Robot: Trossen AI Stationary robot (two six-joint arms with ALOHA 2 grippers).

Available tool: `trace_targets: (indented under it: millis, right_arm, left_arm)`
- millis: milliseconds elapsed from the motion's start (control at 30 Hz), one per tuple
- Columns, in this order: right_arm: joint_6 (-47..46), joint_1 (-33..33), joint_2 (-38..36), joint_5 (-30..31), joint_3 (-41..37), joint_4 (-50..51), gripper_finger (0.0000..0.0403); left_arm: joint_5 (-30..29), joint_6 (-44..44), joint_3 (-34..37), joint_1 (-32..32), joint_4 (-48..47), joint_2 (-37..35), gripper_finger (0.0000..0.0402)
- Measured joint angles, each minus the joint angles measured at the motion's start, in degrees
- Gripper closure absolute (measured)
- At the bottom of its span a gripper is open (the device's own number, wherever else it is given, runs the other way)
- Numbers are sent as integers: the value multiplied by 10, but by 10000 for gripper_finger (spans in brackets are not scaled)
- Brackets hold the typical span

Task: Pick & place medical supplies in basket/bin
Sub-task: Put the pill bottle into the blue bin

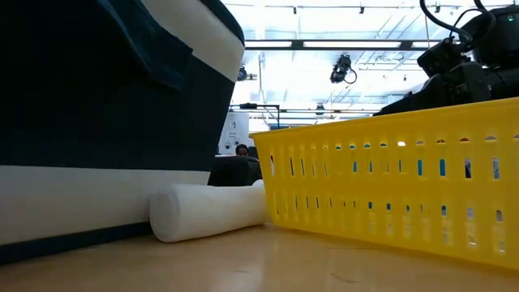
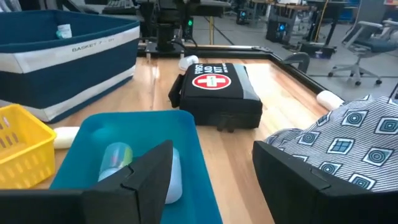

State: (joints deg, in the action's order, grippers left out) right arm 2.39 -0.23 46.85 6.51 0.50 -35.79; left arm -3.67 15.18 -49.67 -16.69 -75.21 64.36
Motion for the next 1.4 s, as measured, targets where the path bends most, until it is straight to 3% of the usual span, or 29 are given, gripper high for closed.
trace_targets:
  millis: [333,733,867,1000,1167,1400]
  right_arm:
    - [0,-47,-7,19,0,-3,170]
    - [-3,-123,-7,18,0,-4,170]
    - [-2,-144,-7,3,0,-3,170]
    - [-19,-152,-8,-27,0,16,170]
    - [-37,-151,-8,-36,0,40,170]
    - [-50,-151,-8,-34,0,67,170]
  left_arm:
    - [10,28,0,-2,4,59,385]
    - [32,30,1,-5,40,107,220]
    - [22,27,1,-25,54,122,184]
    - [29,36,23,-47,68,136,177]
    - [49,76,66,-56,83,136,176]
    - [47,111,75,-55,116,136,176]
